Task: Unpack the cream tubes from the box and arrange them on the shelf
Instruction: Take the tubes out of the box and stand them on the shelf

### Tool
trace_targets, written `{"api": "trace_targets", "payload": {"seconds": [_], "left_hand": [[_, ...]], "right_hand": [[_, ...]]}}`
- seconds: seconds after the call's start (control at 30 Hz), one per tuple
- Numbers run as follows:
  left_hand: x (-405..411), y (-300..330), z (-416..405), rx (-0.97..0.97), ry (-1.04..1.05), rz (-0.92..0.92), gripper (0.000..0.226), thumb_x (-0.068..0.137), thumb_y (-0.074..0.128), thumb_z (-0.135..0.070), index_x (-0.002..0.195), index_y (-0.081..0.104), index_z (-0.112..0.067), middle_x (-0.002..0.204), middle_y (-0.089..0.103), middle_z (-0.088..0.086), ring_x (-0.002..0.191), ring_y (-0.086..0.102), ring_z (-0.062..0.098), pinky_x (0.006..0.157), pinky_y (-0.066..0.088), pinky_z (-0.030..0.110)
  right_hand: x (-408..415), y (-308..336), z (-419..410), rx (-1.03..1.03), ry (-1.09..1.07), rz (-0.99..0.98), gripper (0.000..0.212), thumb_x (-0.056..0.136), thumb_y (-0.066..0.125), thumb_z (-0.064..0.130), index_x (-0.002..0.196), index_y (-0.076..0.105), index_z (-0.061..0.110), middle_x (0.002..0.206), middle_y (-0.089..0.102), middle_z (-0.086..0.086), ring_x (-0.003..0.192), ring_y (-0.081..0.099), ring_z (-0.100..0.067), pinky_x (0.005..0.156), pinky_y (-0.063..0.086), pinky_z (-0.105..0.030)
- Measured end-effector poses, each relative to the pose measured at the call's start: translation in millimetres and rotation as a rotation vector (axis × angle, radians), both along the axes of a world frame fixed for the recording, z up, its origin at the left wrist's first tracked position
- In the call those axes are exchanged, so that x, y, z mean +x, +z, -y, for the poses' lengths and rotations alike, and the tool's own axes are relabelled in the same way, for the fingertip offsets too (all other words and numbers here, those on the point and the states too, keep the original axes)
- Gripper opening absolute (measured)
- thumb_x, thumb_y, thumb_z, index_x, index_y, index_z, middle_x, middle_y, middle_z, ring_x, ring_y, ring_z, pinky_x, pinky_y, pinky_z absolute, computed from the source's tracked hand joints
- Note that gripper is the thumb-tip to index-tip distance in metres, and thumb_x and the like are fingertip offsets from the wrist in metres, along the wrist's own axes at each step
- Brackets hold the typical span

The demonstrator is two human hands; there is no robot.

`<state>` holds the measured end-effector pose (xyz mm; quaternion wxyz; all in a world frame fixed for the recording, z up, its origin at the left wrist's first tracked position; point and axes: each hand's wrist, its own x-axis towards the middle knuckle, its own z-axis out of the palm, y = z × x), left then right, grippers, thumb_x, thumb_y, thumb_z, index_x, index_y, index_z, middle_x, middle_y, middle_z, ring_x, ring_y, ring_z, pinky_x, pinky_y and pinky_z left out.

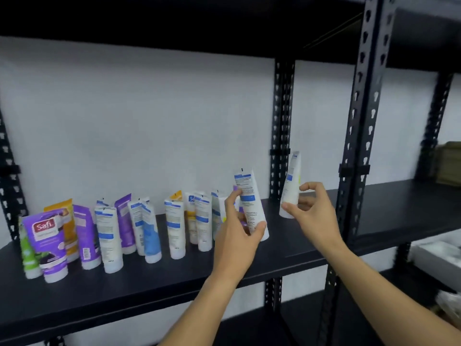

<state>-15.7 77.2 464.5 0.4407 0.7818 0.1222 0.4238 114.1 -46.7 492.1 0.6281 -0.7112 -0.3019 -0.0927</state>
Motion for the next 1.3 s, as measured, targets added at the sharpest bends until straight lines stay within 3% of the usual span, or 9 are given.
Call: {"api": "trace_targets", "payload": {"seconds": [0.13, 0.23, 0.53, 0.87, 1.07, 1.17, 1.3], "left_hand": [[40, -13, 12, 0.080, 0.033, -0.077, 0.082, 0.088, 0.070, -0.030, 0.138, 0.012, -0.059, 0.124, 0.059, -0.016, 0.102, 0.064, 0.004, 0.085, 0.058, 0.035], [63, -20, 12, 0.179, 0.096, -0.145, 0.082, 0.089, 0.068, -0.030, 0.140, 0.010, -0.053, 0.127, 0.062, -0.010, 0.102, 0.066, 0.009, 0.084, 0.057, 0.031], [108, -38, 0, 0.270, 0.250, -0.290, 0.078, 0.092, 0.065, -0.028, 0.144, 0.008, -0.042, 0.135, 0.055, -0.002, 0.108, 0.064, 0.021, 0.088, 0.056, 0.045], [124, -57, -18, 0.271, 0.274, -0.358, 0.081, 0.093, 0.064, -0.024, 0.149, 0.007, -0.037, 0.142, 0.049, -0.002, 0.121, 0.057, 0.018, 0.093, 0.055, 0.039], [115, -61, -16, 0.211, 0.202, -0.354, 0.085, 0.092, 0.066, -0.019, 0.151, 0.007, -0.037, 0.147, 0.043, -0.005, 0.125, 0.052, 0.014, 0.095, 0.052, 0.035], [99, -64, -12, 0.176, 0.141, -0.370, 0.075, 0.094, 0.063, -0.022, 0.151, 0.015, -0.035, 0.146, 0.043, -0.007, 0.125, 0.051, 0.010, 0.096, 0.049, 0.031], [73, -69, -11, 0.288, 0.126, -0.461, 0.053, 0.099, 0.052, -0.033, 0.147, 0.032, -0.027, 0.147, 0.044, -0.008, 0.126, 0.047, 0.008, 0.100, 0.046, 0.026]], "right_hand": [[24, -4, 17, -0.035, -0.042, 0.006, 0.043, 0.081, 0.081, 0.026, 0.106, 0.047, 0.032, 0.087, 0.072, 0.010, 0.080, 0.069, -0.004, 0.073, 0.057, -0.034], [35, -7, 21, -0.045, -0.048, 0.017, 0.042, 0.082, 0.080, 0.027, 0.107, 0.047, 0.032, 0.089, 0.071, 0.011, 0.082, 0.069, -0.003, 0.068, 0.054, -0.028], [57, -18, 17, -0.094, -0.037, 0.023, 0.043, 0.083, 0.079, 0.026, 0.111, 0.046, 0.028, 0.094, 0.069, 0.009, 0.084, 0.067, -0.003, 0.063, 0.049, -0.020], [72, -36, 5, -0.125, -0.015, -0.011, 0.044, 0.084, 0.078, 0.026, 0.112, 0.044, 0.028, 0.103, 0.070, 0.002, 0.087, 0.067, -0.002, 0.055, 0.046, -0.011], [75, -55, -4, -0.130, -0.011, -0.034, 0.043, 0.083, 0.079, 0.022, 0.108, 0.044, 0.027, 0.101, 0.069, 0.005, 0.086, 0.067, -0.001, 0.064, 0.051, -0.016], [74, -62, -10, -0.130, -0.006, -0.038, 0.043, 0.082, 0.079, 0.019, 0.106, 0.044, 0.027, 0.097, 0.069, 0.009, 0.084, 0.068, -0.001, 0.066, 0.053, -0.019], [75, -72, -17, -0.146, 0.012, -0.055, 0.043, 0.083, 0.078, 0.016, 0.106, 0.043, 0.026, 0.096, 0.069, 0.007, 0.084, 0.068, -0.003, 0.065, 0.052, -0.018]]}}
